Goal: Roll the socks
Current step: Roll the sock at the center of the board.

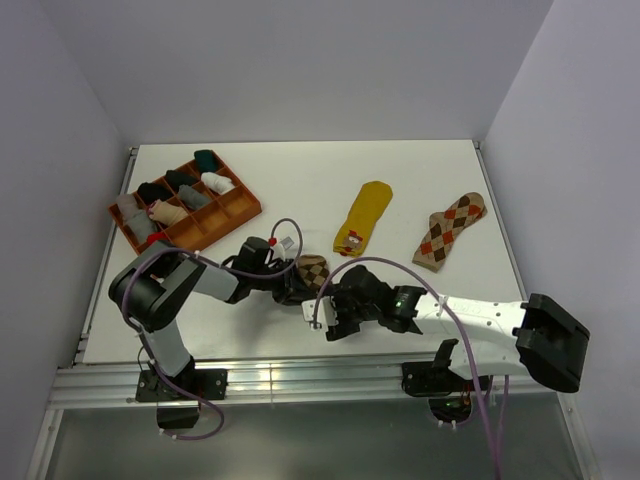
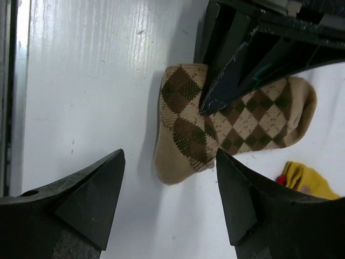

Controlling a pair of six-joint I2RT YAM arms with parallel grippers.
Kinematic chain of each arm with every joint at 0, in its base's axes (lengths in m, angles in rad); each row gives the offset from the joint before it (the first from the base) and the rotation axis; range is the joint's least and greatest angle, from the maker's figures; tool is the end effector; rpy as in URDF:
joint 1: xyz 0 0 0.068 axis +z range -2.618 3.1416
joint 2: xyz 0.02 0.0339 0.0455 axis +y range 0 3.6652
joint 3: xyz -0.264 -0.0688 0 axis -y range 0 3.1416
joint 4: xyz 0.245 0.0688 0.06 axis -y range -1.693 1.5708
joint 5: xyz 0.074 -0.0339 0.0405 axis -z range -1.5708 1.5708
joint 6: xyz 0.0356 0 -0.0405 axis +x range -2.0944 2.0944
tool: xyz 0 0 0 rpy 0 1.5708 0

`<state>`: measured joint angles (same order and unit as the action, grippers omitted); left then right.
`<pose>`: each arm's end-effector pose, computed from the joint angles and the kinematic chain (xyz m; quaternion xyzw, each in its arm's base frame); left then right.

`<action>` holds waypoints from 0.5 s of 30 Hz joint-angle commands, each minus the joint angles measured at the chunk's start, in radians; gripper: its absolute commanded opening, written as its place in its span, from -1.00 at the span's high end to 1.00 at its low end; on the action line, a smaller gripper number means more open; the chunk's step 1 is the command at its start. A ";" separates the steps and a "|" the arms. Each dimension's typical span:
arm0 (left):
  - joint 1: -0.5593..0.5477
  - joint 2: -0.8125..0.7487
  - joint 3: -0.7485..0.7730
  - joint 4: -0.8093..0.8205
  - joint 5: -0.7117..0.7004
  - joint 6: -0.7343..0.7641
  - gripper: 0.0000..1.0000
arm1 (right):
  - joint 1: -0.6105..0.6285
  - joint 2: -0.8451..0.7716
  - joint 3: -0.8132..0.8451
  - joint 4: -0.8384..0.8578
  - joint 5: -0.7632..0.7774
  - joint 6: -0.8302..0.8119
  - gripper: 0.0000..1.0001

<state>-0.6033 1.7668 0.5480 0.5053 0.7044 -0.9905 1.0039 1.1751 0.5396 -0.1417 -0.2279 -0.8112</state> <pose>0.2246 -0.1828 0.0970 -0.0235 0.8653 -0.4983 0.0483 0.1159 0.1971 0.1837 -0.7491 0.5295 0.1413 0.3721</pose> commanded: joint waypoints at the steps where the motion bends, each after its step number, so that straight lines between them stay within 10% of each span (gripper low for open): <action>1: 0.007 0.083 -0.037 -0.251 -0.105 0.081 0.99 | 0.050 0.012 -0.020 0.131 0.084 -0.055 -0.51; 11: 0.023 0.086 -0.022 -0.277 -0.091 0.111 0.99 | 0.082 0.158 -0.020 0.206 0.153 -0.114 -0.46; 15: 0.025 0.074 -0.005 -0.306 -0.092 0.134 0.99 | 0.081 0.239 0.028 0.180 0.164 -0.106 -0.01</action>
<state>-0.5819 1.7908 0.5846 0.4435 0.7486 -0.9810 1.0801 1.3678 0.5251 0.0368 -0.0769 -0.9207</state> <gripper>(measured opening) 0.255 0.561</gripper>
